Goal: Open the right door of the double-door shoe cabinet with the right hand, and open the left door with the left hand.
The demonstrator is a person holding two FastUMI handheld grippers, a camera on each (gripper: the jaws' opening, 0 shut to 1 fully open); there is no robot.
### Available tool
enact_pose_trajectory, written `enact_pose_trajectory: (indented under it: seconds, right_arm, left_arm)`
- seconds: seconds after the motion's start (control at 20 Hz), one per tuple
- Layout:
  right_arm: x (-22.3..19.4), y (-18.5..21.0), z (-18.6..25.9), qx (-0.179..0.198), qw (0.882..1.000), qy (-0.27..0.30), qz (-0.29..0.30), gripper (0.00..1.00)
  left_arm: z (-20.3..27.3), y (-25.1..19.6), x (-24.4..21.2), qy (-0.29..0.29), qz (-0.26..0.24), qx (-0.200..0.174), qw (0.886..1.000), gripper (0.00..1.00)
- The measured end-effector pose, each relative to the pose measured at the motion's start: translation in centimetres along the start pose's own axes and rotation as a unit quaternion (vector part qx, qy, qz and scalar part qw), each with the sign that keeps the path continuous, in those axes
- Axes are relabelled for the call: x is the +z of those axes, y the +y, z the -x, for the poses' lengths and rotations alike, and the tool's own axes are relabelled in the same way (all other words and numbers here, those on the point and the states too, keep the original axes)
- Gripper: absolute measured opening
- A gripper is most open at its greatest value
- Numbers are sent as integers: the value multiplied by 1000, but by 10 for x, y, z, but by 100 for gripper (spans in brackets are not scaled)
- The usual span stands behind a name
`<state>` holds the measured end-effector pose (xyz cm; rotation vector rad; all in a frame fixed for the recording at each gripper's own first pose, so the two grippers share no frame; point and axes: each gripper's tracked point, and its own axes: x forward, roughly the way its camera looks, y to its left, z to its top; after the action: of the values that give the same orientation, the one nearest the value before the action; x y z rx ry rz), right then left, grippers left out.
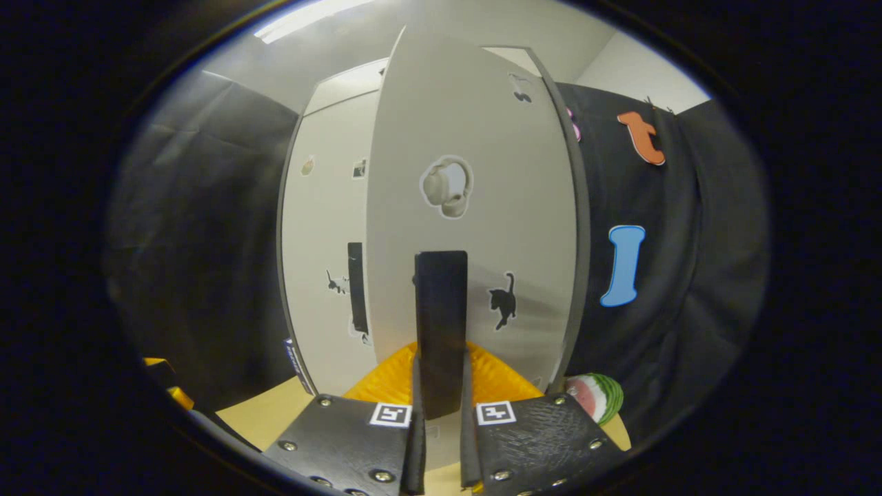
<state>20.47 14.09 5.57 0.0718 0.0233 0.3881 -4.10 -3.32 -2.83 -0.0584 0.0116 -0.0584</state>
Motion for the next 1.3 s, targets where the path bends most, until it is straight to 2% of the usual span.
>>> enact_pose_trajectory:
  seconds: [0.4, 0.6, 0.7, 0.8, 0.85, 0.9, 0.95, 1.0, 1.05, 1.15, 1.25, 1.3]
  right_arm:
    - [0, -21, 16, -11, 1000, -8, 3, 20]
    - [-6, -41, 22, -36, 999, 8, 16, 19]
    - [-14, -47, 27, -39, 999, 28, 4, 19]
    - [-12, -52, 27, -40, 999, 26, -7, 21]
    - [-9, -56, 28, -46, 999, 20, -5, 19]
    - [-8, -65, 20, -57, 998, 9, 3, 18]
    - [-12, -83, 15, -86, 996, 10, 10, 10]
    - [-3, -97, 36, -111, 994, 5, 18, 2]
    - [-7, -121, 41, -136, 990, 6, 34, 2]
    - [-9, -133, 38, -110, 994, 7, -8, 1]
    - [-10, -138, 35, -89, 996, 8, -26, 1]
    - [-11, -137, 35, -82, 996, 7, -30, 1]
  left_arm:
    - [-13, -35, -16, 16, -13, -41, 999, 96]
    - [-16, -38, -23, 22, -16, -43, 999, 96]
    - [-18, -38, -25, 23, -16, -41, 999, 96]
    - [-19, -40, -26, 24, -16, -42, 999, 96]
    - [-21, -42, -27, 25, -16, -44, 999, 96]
    - [-22, -43, -30, 26, -16, -46, 998, 96]
    - [-23, -45, -32, 29, -17, -48, 998, 96]
    - [-24, -46, -35, 31, -18, -49, 998, 96]
    - [-27, -46, -37, 34, -19, -48, 998, 96]
    - [-31, -45, -41, 39, -18, -46, 998, 96]
    - [-37, -43, -46, 46, -17, -42, 998, 96]
    - [-38, -41, -49, 49, -16, -38, 998, 92]
